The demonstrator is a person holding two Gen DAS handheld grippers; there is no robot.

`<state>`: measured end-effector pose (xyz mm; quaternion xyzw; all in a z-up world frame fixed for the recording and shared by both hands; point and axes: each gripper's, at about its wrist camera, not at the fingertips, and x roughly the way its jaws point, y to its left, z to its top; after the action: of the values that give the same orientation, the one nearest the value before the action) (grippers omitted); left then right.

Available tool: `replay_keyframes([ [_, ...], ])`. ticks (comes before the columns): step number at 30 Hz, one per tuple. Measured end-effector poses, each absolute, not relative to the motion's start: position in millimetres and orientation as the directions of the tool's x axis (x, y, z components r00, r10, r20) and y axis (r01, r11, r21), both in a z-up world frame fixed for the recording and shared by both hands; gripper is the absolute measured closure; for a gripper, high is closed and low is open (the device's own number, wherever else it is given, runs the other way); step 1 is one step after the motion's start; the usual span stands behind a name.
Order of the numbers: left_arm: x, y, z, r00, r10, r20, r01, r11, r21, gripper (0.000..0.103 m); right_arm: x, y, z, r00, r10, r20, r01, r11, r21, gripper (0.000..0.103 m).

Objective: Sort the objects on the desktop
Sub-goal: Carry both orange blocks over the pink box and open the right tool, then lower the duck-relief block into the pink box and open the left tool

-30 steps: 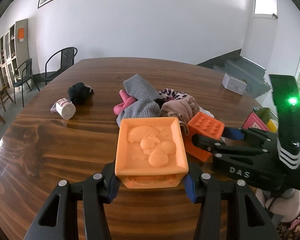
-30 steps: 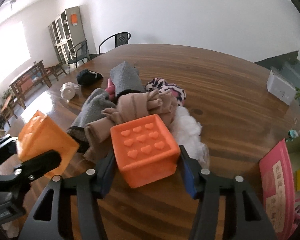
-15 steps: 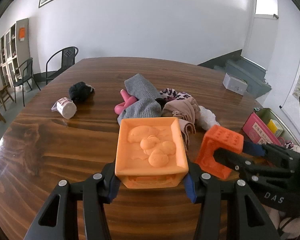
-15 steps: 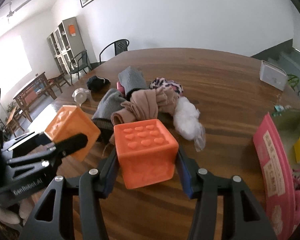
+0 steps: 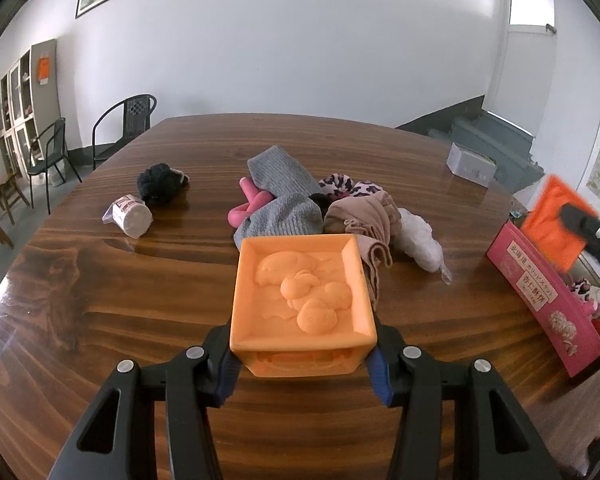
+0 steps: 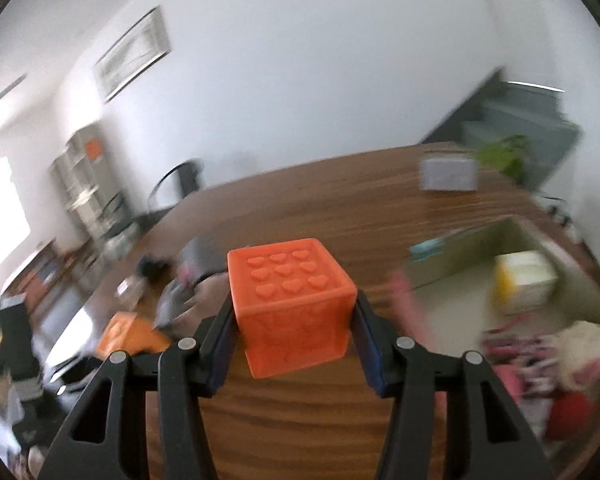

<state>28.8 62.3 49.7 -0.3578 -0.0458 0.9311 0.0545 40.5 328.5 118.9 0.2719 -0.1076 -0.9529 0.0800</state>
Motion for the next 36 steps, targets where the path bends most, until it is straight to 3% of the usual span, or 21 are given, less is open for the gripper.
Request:
replay_keyframes([
  [6,29,64,49,-0.737,0.129,-0.664,-0.068,-0.991,-0.118,0.049,43,377,123,-0.855,-0.044,-0.516,-0.105,-0.961,0.256,0.046],
  [13,28,65,47,-0.736,0.120,-0.666,-0.065,-0.992,-0.107,0.049,47,392,123,-0.856,0.069,-0.513,-0.193,-0.962,0.192,0.043],
  [15,27,66,46,-0.736,0.117,-0.667,-0.064,-0.993,-0.104,0.049,52,398,123,-0.862,0.094,-0.498,-0.215,-0.958,0.191,0.034],
  [25,27,74,51,-0.736,0.117,-0.667,-0.063,-0.992,-0.105,0.049,73,426,123,-0.879,0.222,-0.422,-0.326,-0.926,0.191,0.024],
  [36,29,156,81,-0.708,0.274,-0.651,-0.274,-0.956,-0.104,0.049,92,473,117,-0.861,0.308,-0.405,-0.432,-0.864,0.260,0.024],
])
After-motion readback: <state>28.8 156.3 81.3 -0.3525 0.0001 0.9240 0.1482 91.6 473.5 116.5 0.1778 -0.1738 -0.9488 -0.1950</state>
